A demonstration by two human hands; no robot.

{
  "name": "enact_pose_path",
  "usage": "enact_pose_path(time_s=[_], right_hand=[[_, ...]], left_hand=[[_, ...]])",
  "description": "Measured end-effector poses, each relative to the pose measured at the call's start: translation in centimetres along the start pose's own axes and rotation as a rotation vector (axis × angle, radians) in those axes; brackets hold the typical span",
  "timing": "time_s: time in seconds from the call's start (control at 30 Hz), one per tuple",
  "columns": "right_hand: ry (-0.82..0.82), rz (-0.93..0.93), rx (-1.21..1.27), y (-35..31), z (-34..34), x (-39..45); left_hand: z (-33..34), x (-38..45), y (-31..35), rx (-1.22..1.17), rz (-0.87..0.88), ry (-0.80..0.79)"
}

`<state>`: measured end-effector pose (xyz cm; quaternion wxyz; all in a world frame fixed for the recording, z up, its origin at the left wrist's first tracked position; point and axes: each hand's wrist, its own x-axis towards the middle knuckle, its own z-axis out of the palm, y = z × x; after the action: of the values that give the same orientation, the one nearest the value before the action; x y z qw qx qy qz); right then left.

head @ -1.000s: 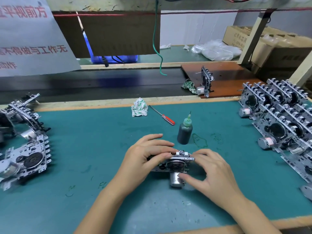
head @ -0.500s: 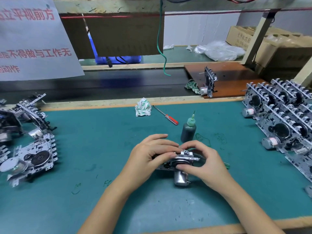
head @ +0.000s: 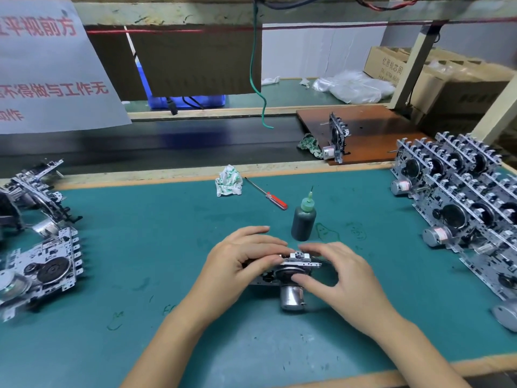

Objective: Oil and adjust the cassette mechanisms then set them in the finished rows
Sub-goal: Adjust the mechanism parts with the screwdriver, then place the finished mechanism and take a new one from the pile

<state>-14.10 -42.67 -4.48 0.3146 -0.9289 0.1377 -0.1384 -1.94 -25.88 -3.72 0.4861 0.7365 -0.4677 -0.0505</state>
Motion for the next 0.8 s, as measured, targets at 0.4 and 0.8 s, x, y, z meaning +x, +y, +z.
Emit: enact_pose_path(time_s=[0.4, 0.8], right_hand=[[-0.006, -0.109, -0.191, 1.1, 0.0, -1.9], [0.233, -0.191, -0.201, 0.7, 0.8, -2.2]], left_hand=[[-0.1, 0.0, 0.0, -0.011, -0.001, -0.001], [0.1, 0.1, -0.2, -0.005, 0.006, 0.011]])
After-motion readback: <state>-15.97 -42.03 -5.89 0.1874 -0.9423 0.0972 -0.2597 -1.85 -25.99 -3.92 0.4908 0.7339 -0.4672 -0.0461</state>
